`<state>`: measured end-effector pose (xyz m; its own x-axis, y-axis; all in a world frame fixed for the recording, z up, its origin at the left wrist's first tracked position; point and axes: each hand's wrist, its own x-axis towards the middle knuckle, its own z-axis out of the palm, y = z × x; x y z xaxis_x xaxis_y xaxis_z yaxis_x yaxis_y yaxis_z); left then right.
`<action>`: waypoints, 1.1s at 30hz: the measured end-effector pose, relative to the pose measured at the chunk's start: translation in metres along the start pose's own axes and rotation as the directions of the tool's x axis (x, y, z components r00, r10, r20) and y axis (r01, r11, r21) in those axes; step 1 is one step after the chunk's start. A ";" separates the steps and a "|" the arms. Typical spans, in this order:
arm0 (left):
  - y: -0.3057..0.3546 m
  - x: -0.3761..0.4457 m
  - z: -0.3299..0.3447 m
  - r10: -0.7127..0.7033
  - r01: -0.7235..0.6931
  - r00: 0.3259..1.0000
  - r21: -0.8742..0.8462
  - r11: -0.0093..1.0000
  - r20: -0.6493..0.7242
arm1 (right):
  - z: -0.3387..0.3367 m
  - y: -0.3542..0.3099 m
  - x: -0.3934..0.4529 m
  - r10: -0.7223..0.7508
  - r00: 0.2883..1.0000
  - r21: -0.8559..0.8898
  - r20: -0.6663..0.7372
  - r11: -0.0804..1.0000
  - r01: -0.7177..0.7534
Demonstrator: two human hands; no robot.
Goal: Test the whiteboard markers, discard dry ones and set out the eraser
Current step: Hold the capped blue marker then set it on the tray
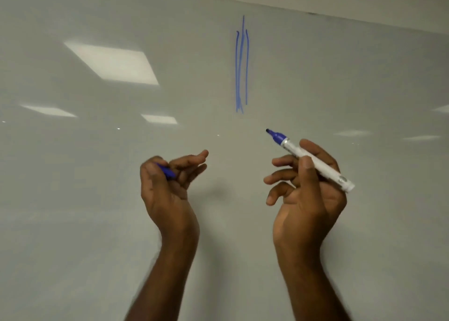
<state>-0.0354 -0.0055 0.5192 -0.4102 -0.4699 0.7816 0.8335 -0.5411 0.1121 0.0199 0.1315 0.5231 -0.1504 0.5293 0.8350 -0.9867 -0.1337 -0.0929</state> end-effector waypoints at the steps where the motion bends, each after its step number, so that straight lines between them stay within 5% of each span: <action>1: -0.002 -0.009 -0.002 -0.044 0.043 0.999 -0.030 0.999 -0.019 | 0.001 0.002 -0.010 0.020 1.000 0.007 -0.016 1.000 -0.020; 11: 0.002 -0.071 0.005 -0.474 0.431 0.881 -0.383 0.817 -0.020 | 0.016 0.016 -0.073 0.252 0.958 0.051 -0.136 0.968 -0.247; 23: 0.001 -0.084 0.008 -0.586 0.528 0.811 -0.448 0.722 0.012 | 0.011 0.010 -0.076 0.410 0.902 -0.136 -0.137 0.894 -0.427; 33: 0.002 -0.092 0.011 -0.521 0.505 0.852 -0.351 0.788 0.055 | 0.007 0.008 -0.080 0.373 0.915 -0.281 -0.150 0.872 -0.402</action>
<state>0.0081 0.0445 0.4541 -0.7635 -0.0802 0.6408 0.3199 -0.9089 0.2675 0.0246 0.0821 0.4596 -0.5155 0.5603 0.6483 -0.8173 -0.0941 -0.5685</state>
